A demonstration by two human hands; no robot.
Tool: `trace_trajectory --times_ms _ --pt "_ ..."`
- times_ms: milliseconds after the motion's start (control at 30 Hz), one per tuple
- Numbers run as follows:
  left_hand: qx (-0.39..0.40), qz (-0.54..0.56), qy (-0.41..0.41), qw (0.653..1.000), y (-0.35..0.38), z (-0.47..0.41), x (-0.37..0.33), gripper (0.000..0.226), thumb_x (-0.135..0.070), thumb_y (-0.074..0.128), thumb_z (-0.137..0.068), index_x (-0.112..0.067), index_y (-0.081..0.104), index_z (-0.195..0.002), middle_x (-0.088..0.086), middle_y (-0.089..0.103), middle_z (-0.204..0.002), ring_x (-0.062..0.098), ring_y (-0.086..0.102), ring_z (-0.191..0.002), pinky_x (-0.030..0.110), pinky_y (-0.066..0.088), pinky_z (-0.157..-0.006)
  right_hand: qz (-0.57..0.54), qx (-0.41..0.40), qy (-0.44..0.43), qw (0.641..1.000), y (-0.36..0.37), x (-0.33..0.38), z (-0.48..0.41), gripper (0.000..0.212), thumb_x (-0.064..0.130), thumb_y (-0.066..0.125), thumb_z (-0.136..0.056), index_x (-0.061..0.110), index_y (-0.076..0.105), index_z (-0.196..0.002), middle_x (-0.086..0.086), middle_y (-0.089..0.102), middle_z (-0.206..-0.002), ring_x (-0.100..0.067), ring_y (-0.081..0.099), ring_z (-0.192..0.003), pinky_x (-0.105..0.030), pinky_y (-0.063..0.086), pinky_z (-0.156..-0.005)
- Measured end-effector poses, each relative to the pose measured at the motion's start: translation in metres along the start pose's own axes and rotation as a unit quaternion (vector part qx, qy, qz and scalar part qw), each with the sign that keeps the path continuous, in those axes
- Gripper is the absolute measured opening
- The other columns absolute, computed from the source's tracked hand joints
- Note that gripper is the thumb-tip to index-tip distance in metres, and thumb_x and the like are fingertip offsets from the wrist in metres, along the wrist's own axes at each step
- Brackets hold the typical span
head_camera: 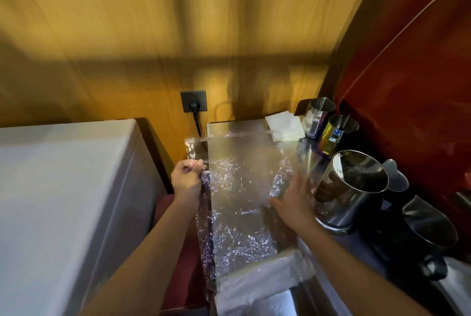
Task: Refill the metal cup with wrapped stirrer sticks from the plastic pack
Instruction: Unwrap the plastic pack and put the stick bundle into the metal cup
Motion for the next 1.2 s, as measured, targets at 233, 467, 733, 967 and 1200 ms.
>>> trace_trajectory --times_ms 233,467,733,967,1200 --pt "-0.007 0.0 0.01 1.0 -0.022 0.003 0.0 0.011 -0.004 0.058 -0.087 -0.007 0.05 -0.08 0.003 0.056 -0.076 0.014 0.054 -0.074 0.038 0.043 -0.084 -0.137 0.083 0.105 0.981 -0.003 0.006 -0.012 0.063 0.018 0.07 -0.078 0.0 0.035 -0.127 -0.016 0.053 -0.113 -0.034 0.052 -0.109 -0.032 0.04 -0.081" --pt "-0.083 -0.225 -0.001 0.971 -0.024 0.001 -0.014 0.043 -0.013 0.066 -0.081 -0.007 0.041 -0.115 0.02 0.052 -0.116 0.032 0.05 -0.102 0.042 0.042 -0.087 -0.233 0.062 -0.041 0.97 -0.018 0.026 -0.01 0.016 0.008 0.063 -0.082 0.001 0.056 -0.069 -0.007 0.051 -0.066 -0.019 0.045 -0.065 -0.034 0.036 -0.063" --pt "0.205 -0.411 0.66 0.594 0.051 0.076 -0.095 0.045 0.004 0.065 -0.066 -0.01 0.061 -0.109 0.01 0.069 -0.107 0.022 0.058 -0.107 0.033 0.039 -0.095 -0.155 0.028 -0.185 0.97 -0.056 0.06 0.002 0.013 0.019 0.061 -0.085 0.007 0.06 -0.081 -0.017 0.065 -0.08 -0.029 0.061 -0.076 -0.036 0.048 -0.067" --pt "0.329 -0.64 0.596 0.357 0.093 0.091 -0.111 0.052 -0.013 0.062 -0.078 -0.02 0.044 -0.127 0.005 0.065 -0.113 0.025 0.051 -0.116 0.048 0.007 -0.113 -0.055 -0.017 -0.15 0.987 -0.051 0.086 0.015 0.041 0.001 0.065 -0.075 0.002 0.048 -0.113 -0.015 0.066 -0.099 -0.031 0.062 -0.093 -0.034 0.049 -0.081" --pt "0.269 -0.691 0.604 0.292 0.102 0.088 -0.127 0.026 -0.026 0.057 -0.082 -0.022 0.064 -0.107 0.009 0.053 -0.123 0.029 0.039 -0.123 0.053 0.008 -0.113 -0.184 -0.018 -0.249 0.951 -0.078 0.074 0.022 0.017 0.023 0.066 -0.082 0.009 0.058 -0.078 0.0 0.058 -0.064 -0.014 0.053 -0.06 -0.024 0.042 -0.059"
Point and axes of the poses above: each hand's wrist, its own z-axis away from the middle knuckle, its own y-axis out of the palm, x = y × z, the point moved 1 cm from there along -z, towards the middle knuckle
